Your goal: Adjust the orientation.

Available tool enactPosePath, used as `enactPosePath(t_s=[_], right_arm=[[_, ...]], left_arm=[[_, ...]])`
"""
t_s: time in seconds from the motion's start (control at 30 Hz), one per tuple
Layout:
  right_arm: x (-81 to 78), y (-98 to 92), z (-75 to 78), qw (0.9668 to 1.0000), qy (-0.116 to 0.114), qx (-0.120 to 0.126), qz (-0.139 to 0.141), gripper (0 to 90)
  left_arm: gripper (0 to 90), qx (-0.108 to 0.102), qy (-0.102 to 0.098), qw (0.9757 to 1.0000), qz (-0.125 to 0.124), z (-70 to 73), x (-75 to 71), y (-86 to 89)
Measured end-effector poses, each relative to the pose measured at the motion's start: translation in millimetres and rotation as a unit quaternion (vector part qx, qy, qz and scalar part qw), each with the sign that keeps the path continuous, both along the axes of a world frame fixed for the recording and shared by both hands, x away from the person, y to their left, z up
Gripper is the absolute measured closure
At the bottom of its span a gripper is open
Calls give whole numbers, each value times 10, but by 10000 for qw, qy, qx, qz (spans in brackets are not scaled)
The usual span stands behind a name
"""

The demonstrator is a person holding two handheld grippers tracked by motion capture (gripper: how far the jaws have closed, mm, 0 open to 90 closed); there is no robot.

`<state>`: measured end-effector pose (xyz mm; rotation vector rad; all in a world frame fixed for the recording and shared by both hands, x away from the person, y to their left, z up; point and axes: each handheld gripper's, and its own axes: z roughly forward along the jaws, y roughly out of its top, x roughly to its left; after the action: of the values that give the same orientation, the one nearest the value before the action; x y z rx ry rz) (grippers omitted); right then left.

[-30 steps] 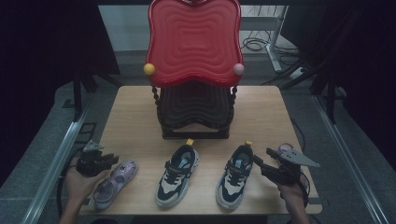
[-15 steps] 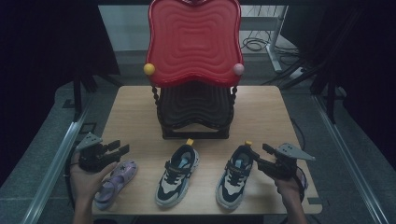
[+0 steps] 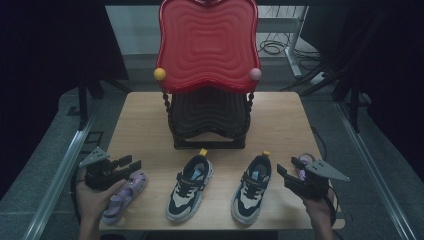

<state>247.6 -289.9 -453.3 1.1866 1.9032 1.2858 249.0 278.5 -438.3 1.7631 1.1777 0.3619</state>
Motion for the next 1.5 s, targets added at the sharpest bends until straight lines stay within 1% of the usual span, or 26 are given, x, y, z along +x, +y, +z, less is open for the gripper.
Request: enactPosePath(t_s=[0.03,0.1,0.17,0.23,0.27,0.33,0.47,0.5,0.57,0.63,0.8,0.87,0.93,1.07,1.17,1.23,1.3,1.5], right_arm=[[-34,-21,9,10000,-9,-60,11,390],[-95,-73,5,10000,-19,-95,20,399],[-144,-131,-24,9999,39,-116,24,429],[-172,-197,-66,9998,125,-105,61,487],[-184,-228,-82,9998,171,-54,60,519],[-189,-285,-103,9997,225,-25,10,597],[-202,-373,-126,9994,308,-160,-95,765],[-209,-398,-131,9992,340,-160,-114,802],[-221,-456,-140,9991,392,-124,-137,855],[-239,-516,-136,9990,394,-119,-173,887],[-294,-641,-88,9987,357,-250,-250,896],[-308,-695,-93,9982,389,-300,-331,896],[-319,-773,-111,9975,433,-359,-426,896],[-348,-944,-157,9958,543,-349,-655,896],[-361,-1032,-195,9950,591,-338,-729,896],[-358,-1072,-222,9942,632,-361,-798,896],[-354,-1104,-248,9931,687,-438,-840,896],[-316,-1167,-346,9892,888,-623,-987,896]], left_arm=[[511,-22,-17,10000,-9,6,-27,0],[504,-60,-9,10000,10,10,-68,8],[503,-23,12,10000,53,12,-89,18],[503,-34,-16,10000,52,24,-102,23],[503,-22,-20,10000,36,27,-98,24],[501,10,-1,10000,34,15,-73,23],[494,51,109,9999,-24,-49,-14,-10],[491,48,118,9999,-51,-63,-2,-25],[484,34,145,9998,-94,-78,13,-59],[478,54,140,9998,-127,-85,19,-87],[472,106,188,9996,-179,-87,7,-120],[472,117,222,9995,-176,-90,3,-130],[470,148,221,9995,-193,-97,10,-133],[460,165,257,9993,-201,-107,26,-151],[454,198,265,9992,-214,-118,36,-164],[449,235,282,9991,-220,-123,36,-173],[445,254,280,9990,-229,-125,24,-178],[440,258,316,9990,-184,-116,4,-158]])
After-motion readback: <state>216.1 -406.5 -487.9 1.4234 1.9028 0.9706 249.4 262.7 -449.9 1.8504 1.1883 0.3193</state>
